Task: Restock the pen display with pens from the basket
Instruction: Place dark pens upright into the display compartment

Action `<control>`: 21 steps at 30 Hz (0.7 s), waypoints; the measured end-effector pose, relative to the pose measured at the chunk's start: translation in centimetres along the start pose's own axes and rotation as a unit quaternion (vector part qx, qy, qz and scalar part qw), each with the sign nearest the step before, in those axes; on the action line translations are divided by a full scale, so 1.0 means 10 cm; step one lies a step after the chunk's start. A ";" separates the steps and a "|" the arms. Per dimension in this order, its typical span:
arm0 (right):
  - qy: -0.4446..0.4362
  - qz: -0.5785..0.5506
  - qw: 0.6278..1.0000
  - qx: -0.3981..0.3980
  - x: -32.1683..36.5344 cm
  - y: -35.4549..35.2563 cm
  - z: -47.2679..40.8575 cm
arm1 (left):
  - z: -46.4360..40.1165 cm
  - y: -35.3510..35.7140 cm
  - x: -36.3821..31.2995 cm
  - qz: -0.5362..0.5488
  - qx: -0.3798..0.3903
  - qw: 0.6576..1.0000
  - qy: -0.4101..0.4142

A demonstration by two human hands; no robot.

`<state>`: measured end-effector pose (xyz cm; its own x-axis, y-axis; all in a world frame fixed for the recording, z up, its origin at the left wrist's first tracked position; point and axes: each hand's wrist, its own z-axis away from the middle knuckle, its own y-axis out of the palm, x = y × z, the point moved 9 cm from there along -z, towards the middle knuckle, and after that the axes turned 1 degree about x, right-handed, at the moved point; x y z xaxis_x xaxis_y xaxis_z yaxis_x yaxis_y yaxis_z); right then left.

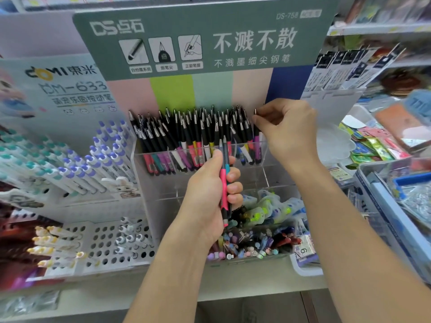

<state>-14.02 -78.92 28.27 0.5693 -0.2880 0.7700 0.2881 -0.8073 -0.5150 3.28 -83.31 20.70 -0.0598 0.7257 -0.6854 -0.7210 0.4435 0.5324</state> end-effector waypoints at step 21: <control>0.398 -0.507 0.764 0.020 -0.51 0.13 1.11 | -0.04 0.17 0.17 -0.197 -0.007 0.980 -0.002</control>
<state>-7.97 -72.77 19.47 -0.6064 0.2394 0.7583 0.3034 -0.8118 0.4990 1.64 -81.49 20.22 0.2274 0.5019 -0.8345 -0.6969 0.6824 0.2205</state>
